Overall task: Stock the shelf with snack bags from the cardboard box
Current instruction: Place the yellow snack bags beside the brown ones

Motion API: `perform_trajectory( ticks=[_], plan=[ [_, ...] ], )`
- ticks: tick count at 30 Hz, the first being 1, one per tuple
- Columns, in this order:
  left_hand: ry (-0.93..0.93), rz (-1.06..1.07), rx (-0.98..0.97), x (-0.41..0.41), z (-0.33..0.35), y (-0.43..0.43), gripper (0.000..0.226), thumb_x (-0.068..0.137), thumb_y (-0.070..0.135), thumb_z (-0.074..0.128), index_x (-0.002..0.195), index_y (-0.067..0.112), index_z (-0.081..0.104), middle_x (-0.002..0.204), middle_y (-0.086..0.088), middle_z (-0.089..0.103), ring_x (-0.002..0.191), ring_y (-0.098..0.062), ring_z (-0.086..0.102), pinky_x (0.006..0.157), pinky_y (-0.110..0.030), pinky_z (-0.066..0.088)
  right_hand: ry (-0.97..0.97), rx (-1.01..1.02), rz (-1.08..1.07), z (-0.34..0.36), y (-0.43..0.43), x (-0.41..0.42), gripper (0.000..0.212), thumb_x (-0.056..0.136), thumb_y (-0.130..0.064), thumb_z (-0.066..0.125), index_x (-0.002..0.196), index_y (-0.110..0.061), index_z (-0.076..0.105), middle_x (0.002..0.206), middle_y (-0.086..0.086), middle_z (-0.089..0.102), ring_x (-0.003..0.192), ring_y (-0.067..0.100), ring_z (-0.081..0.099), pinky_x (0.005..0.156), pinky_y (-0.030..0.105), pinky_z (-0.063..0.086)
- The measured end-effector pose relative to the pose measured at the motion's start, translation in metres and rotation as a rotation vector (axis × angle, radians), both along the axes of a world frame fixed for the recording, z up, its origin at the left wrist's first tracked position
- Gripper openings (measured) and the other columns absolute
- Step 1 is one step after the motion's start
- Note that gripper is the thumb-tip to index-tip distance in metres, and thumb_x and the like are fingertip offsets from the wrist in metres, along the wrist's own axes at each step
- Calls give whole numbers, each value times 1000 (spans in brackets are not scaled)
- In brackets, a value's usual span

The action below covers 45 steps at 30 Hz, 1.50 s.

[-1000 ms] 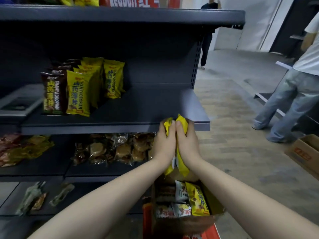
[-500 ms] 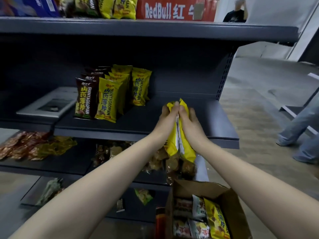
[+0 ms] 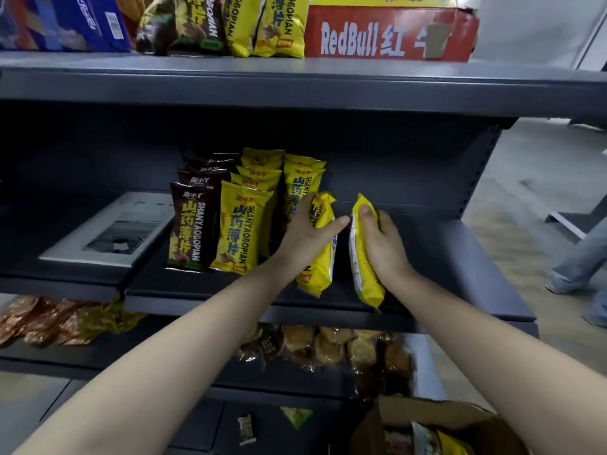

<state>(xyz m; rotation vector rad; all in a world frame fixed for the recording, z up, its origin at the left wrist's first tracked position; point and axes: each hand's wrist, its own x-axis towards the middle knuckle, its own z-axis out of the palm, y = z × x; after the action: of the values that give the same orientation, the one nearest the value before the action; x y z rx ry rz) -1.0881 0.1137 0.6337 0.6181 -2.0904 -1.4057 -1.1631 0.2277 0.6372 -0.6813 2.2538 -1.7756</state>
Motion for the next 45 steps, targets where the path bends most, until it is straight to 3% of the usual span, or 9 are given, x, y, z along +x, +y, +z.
perform_trajectory(
  ticks=[3,7,10,15,22,29,35,39,45],
  plan=[
    [-14,110,-98,-13,0,-18,95,76,56,67,150,21,18,147,-9,34,134,-25,36,104,-34,35,-16,-19,-57,2,-17,-10,48,98,-50,38,128,-16,52,124,2,58,116,20,54,98,35,42],
    [-144,324,-418,-31,-4,-31,83,84,61,53,149,20,20,132,-17,43,120,-34,45,87,-45,47,-16,-19,-105,7,-34,-24,52,98,-50,37,135,-14,47,128,1,55,119,20,51,98,33,39],
    [-238,456,-514,-47,-8,-44,80,86,63,49,148,20,22,130,-18,44,115,-36,48,86,-46,45,-40,-8,-138,10,-40,-36,52,98,-52,36,132,-15,47,115,-1,53,110,19,52,90,31,38],
    [-330,528,-433,-74,-19,-57,82,86,60,51,149,21,16,143,-21,33,123,-37,43,95,-47,43,-58,11,-131,8,-46,-47,52,97,-55,36,130,-16,48,116,0,55,111,21,54,94,35,42],
    [-370,662,-323,-106,-23,-61,94,80,60,60,151,24,9,135,-14,38,119,-32,44,93,-46,39,-69,24,-98,2,-56,-55,49,98,-51,36,126,-14,51,105,-4,56,104,17,54,85,29,38],
    [-378,628,-270,-113,-21,-63,103,78,54,67,152,22,2,133,-13,36,120,-30,43,94,-46,36,-97,-10,-65,-2,-59,-60,44,99,-47,36,129,-17,49,110,-4,55,105,14,53,88,27,37],
    [-382,507,-367,-88,-36,-53,117,74,50,72,151,19,-10,151,-17,20,134,-34,30,105,-48,31,-98,-6,-45,-2,-64,-56,41,99,-49,36,121,-18,52,108,-2,57,102,15,54,87,29,39],
    [-410,429,-360,-67,-60,-46,113,79,45,70,150,16,-14,151,-17,19,137,-34,26,106,-45,31,-105,-29,-35,-2,-72,-53,37,99,-48,37,120,-22,51,114,0,57,105,17,55,91,29,40],
    [-375,459,-306,-60,-64,-57,94,88,36,63,150,5,-2,144,-20,27,132,-33,32,106,-37,32,-115,-50,-38,-2,-78,-47,46,99,-48,37,130,-17,50,113,-2,55,107,16,54,95,29,40]
  ],
)
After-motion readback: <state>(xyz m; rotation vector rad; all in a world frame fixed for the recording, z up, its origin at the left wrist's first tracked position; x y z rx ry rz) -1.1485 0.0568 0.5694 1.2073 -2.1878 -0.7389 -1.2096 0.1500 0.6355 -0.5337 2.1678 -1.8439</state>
